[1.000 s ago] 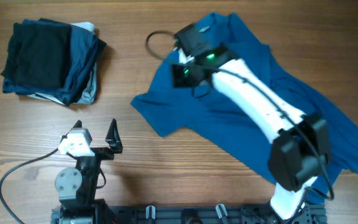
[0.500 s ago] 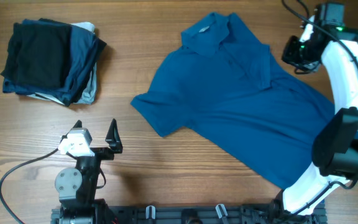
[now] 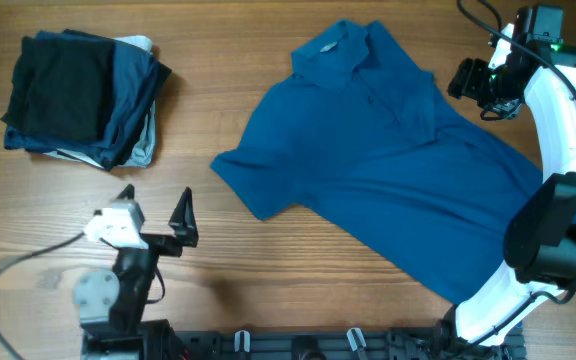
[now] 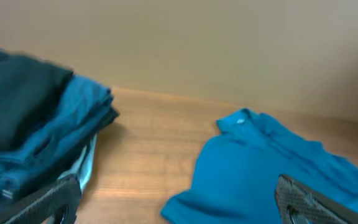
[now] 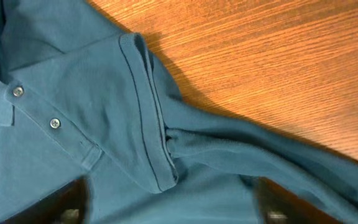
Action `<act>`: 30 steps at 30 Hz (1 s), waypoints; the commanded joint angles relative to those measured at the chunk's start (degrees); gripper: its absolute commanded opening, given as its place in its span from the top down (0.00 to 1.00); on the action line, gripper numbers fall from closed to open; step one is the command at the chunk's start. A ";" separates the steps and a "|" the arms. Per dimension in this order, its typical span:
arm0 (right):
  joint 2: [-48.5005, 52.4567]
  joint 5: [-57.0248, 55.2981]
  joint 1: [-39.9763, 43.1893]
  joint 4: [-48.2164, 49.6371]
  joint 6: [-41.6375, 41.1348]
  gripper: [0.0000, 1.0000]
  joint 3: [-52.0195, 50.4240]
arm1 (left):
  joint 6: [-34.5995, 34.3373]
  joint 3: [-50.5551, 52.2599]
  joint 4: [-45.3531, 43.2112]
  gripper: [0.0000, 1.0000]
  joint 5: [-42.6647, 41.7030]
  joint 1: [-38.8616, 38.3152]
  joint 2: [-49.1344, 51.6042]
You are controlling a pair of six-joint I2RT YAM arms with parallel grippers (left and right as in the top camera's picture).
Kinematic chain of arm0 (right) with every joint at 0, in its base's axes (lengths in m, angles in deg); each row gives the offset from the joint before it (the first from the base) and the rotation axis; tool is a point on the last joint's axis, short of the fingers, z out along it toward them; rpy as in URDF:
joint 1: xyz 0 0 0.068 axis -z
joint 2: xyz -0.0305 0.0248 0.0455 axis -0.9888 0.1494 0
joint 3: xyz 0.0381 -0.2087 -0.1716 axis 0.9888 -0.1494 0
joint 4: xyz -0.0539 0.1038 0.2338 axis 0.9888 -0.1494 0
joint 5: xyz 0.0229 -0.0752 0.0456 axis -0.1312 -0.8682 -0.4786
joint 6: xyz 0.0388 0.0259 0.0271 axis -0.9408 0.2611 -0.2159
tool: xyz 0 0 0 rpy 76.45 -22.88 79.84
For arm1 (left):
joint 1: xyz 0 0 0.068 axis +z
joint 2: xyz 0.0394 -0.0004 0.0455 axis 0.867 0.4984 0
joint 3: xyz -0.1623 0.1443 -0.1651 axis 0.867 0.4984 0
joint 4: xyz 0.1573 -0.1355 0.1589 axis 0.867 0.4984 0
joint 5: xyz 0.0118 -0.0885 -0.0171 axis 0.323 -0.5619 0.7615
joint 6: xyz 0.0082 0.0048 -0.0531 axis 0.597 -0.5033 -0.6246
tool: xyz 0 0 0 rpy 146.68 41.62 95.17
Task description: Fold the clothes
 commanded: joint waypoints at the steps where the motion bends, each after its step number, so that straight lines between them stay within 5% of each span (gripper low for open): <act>1: -0.59 0.37 -0.15 0.22 0.07 0.01 0.42 | -0.90 -22.97 10.56 0.00 -2.05 0.13 19.19; 5: -0.59 0.39 -0.15 0.24 0.07 0.00 0.42 | -0.42 -50.86 25.46 0.00 -3.23 -1.86 48.19; 9: -0.59 0.42 -0.15 3.28 0.04 0.00 0.42 | 7.28 -72.08 34.82 0.00 2.16 -10.62 72.78; 14: -0.59 0.39 -0.15 3.87 0.04 0.00 0.42 | 8.28 -75.60 37.09 0.00 3.50 -15.28 89.00; 15: -0.59 0.42 -0.15 3.87 0.04 0.00 0.42 | 8.26 -75.60 40.57 0.14 3.50 -15.28 91.36; 17: -0.59 0.42 -0.15 3.87 0.04 0.00 0.42 | 8.02 -75.60 45.53 0.75 3.04 -15.28 93.02; 19: -0.59 0.42 -0.15 3.87 0.04 0.00 0.42 | 7.98 -75.58 50.82 0.96 0.42 -15.30 93.59; 24: -0.59 0.42 -0.15 3.87 0.04 0.00 0.42 | 3.78 -71.78 55.41 0.96 0.68 -16.26 93.85; 30: -0.59 0.42 -0.15 3.87 0.04 0.00 0.42 | -2.49 -58.53 42.91 0.96 0.68 -18.25 94.09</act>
